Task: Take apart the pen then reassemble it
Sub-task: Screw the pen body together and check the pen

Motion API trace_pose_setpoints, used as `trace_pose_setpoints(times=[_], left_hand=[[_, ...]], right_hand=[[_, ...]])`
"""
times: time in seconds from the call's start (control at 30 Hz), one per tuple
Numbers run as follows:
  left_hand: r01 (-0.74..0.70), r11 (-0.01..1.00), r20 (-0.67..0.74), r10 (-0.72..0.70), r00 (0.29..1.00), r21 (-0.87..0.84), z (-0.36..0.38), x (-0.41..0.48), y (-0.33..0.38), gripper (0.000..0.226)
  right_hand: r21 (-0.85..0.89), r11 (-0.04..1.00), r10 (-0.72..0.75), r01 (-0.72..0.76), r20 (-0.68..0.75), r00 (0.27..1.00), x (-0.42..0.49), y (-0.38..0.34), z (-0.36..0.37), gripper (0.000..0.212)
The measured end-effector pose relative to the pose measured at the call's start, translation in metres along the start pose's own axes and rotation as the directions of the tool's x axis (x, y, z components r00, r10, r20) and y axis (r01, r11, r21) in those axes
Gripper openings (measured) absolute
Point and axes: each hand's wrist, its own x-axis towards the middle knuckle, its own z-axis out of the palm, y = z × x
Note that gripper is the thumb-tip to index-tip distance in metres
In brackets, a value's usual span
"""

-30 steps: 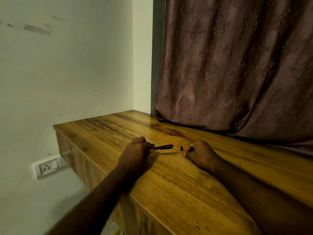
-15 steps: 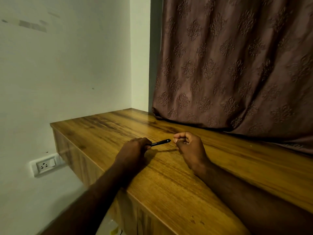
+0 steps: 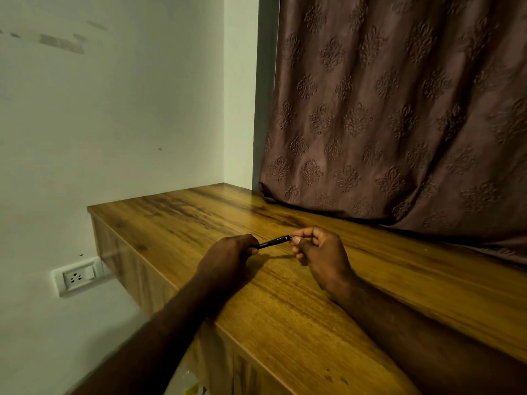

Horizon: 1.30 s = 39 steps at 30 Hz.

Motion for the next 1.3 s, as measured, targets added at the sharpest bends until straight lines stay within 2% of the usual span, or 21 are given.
trace_pose_setpoints(times=[0.07, 0.13, 0.2, 0.37, 0.5, 0.67, 0.73, 0.83, 0.9, 1.13, 1.3], left_hand=[[-0.016, 1.000, -0.002, 0.016, 1.000, 0.011, 0.002, 0.001, -0.003, 0.079], [-0.016, 0.999, -0.008, 0.016, 1.000, 0.034, 0.003, 0.002, -0.006, 0.062], [-0.009, 0.999, -0.011, 0.010, 1.000, 0.033, 0.004, 0.002, -0.007, 0.056], [0.004, 1.000, -0.005, -0.004, 1.000, 0.028, 0.003, 0.001, -0.005, 0.059], [-0.013, 0.999, -0.017, 0.014, 1.000, 0.037, 0.004, 0.001, -0.006, 0.053], [-0.031, 0.999, -0.024, 0.032, 0.999, 0.032, 0.006, 0.001, -0.007, 0.062], [-0.025, 0.999, -0.021, 0.026, 0.999, 0.040, 0.006, 0.001, -0.007, 0.054], [-0.004, 0.998, -0.024, 0.006, 1.000, 0.066, 0.007, 0.002, -0.009, 0.027], [0.004, 0.997, -0.029, -0.001, 1.000, 0.073, 0.008, 0.003, -0.010, 0.021], [-0.016, 0.997, -0.043, 0.019, 0.999, 0.074, 0.010, 0.003, -0.013, 0.029], [-0.043, 0.991, -0.085, 0.053, 0.995, 0.124, 0.013, 0.002, -0.014, 0.018]], right_hand=[[0.017, 1.000, -0.001, 0.001, -0.002, 1.000, 0.000, 0.000, 0.000, 0.010], [0.010, 1.000, -0.005, 0.005, 0.009, 1.000, 0.001, 0.000, 0.000, 0.011], [0.003, 1.000, -0.005, 0.005, 0.014, 1.000, 0.000, 0.001, 0.001, 0.011], [-0.051, 0.998, -0.032, 0.033, 0.026, 0.999, -0.001, 0.003, -0.001, 0.013], [-0.070, 0.997, -0.041, 0.044, 0.036, 0.999, -0.001, 0.003, -0.001, 0.014], [-0.072, 0.997, -0.036, 0.039, 0.040, 0.999, 0.000, 0.004, 0.000, 0.015], [-0.066, 0.997, -0.041, 0.044, 0.047, 0.998, 0.000, 0.005, 0.000, 0.016], [-0.063, 0.997, -0.048, 0.051, 0.055, 0.997, 0.001, 0.006, 0.002, 0.017], [-0.064, 0.997, -0.048, 0.051, 0.057, 0.997, 0.001, 0.007, 0.002, 0.016], [-0.017, 1.000, 0.011, -0.009, 0.081, 0.997, 0.002, 0.008, 0.002, 0.013], [0.121, 0.983, 0.122, -0.137, 0.123, 0.985, 0.001, 0.004, -0.001, 0.007]])
